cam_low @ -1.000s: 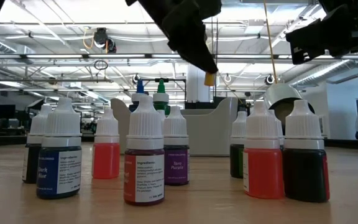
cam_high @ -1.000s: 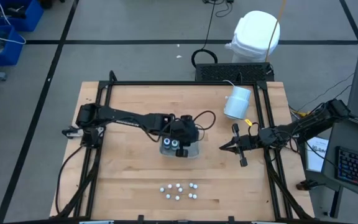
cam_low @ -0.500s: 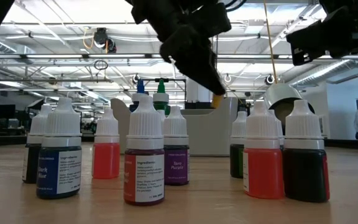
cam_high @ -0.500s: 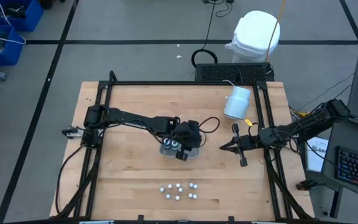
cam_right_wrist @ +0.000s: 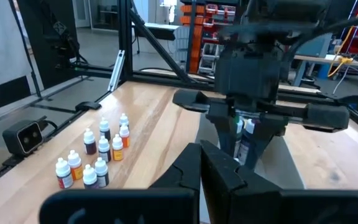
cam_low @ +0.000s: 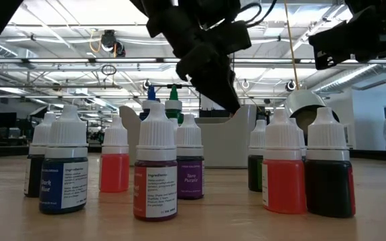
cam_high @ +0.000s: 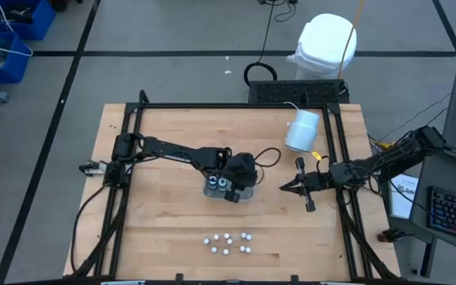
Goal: Pick & Place food coloring
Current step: Put the small yellow bottle into the gray bin
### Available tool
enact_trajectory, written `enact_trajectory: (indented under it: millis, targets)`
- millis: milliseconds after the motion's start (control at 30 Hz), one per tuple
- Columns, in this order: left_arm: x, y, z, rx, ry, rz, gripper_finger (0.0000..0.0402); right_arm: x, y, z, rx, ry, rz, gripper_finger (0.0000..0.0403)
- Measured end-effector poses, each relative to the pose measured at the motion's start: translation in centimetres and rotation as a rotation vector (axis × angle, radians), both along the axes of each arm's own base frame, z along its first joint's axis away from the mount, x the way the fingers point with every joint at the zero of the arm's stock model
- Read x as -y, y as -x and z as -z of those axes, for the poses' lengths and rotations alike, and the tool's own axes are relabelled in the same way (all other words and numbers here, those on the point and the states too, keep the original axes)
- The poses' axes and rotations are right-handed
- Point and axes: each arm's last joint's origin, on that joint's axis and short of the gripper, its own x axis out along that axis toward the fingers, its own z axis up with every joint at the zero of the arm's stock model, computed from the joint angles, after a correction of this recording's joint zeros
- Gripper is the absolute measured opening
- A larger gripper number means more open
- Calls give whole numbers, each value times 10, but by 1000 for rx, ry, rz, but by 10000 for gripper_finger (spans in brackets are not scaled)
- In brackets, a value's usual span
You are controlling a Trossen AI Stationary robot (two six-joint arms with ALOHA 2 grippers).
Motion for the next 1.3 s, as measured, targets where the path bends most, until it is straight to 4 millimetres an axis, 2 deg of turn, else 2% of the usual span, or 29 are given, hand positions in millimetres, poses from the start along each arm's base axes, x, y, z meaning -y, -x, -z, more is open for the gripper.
enact_trajectory:
  millis: [1300]
  targets:
    - [-2, -3, 15, -40, 27, -30, 71, 0, 0, -1, 8, -2, -1, 0]
